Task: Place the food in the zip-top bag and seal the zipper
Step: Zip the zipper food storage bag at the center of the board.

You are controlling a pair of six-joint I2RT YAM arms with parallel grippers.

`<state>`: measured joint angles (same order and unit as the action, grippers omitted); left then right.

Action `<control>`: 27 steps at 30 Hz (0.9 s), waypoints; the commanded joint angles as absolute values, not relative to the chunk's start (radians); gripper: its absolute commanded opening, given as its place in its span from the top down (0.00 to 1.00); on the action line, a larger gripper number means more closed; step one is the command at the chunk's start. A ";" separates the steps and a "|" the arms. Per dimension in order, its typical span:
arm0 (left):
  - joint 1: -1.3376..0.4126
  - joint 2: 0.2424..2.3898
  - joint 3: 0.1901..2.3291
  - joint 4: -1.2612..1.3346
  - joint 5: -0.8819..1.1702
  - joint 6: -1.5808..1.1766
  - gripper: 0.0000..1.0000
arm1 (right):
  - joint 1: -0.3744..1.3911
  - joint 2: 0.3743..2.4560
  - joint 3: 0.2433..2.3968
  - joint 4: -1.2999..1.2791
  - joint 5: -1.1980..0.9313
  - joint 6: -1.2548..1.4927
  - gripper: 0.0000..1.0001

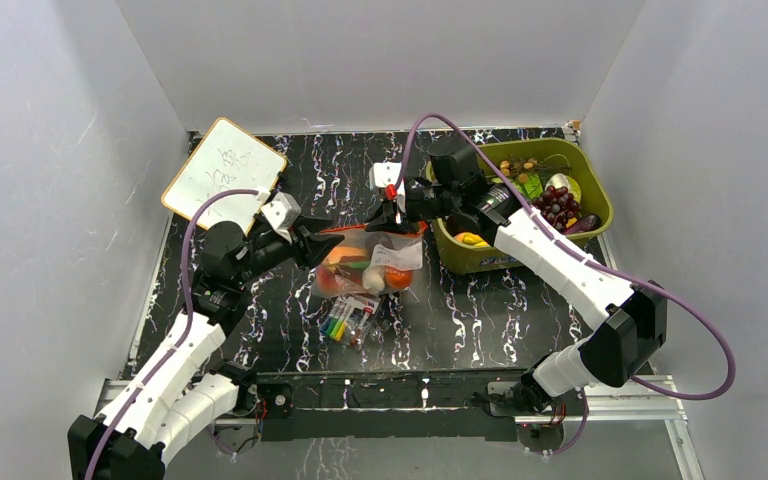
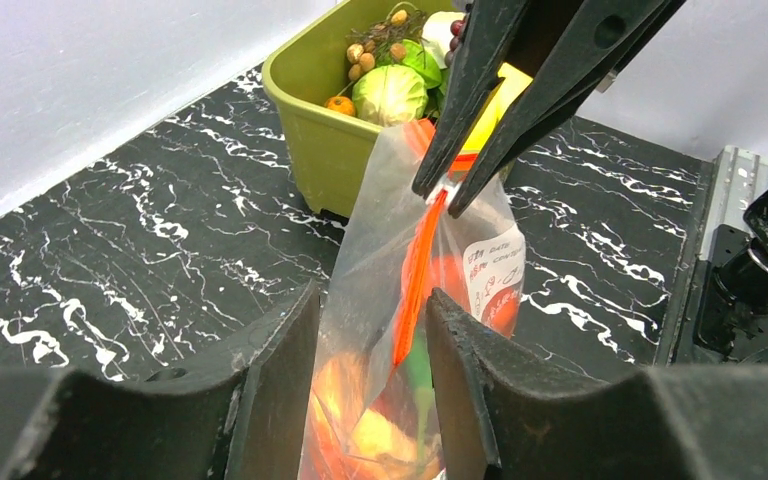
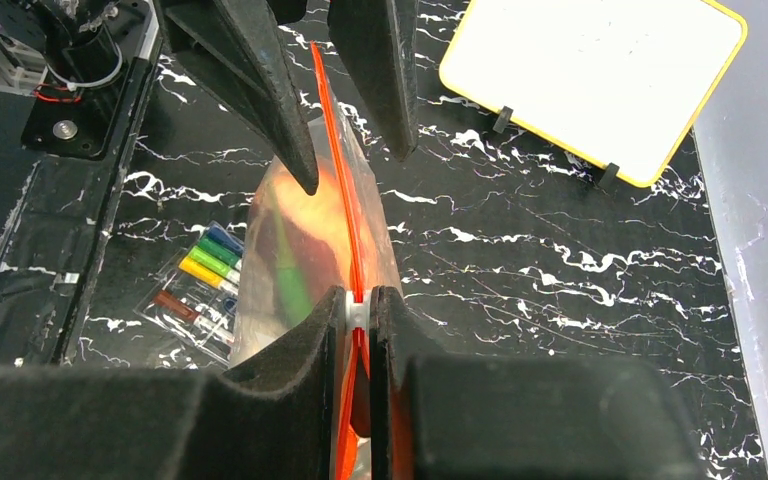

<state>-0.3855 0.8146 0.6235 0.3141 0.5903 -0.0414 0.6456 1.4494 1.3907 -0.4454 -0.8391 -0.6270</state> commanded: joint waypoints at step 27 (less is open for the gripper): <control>-0.382 0.708 0.663 0.282 0.397 0.002 1.00 | 0.642 1.380 1.358 -0.394 -0.731 -0.569 1.00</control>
<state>-0.3897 0.7631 0.6193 0.2760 0.5472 -0.0219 0.6544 1.4391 1.3602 -0.4210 -0.8078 -0.5896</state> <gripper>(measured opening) 0.010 0.090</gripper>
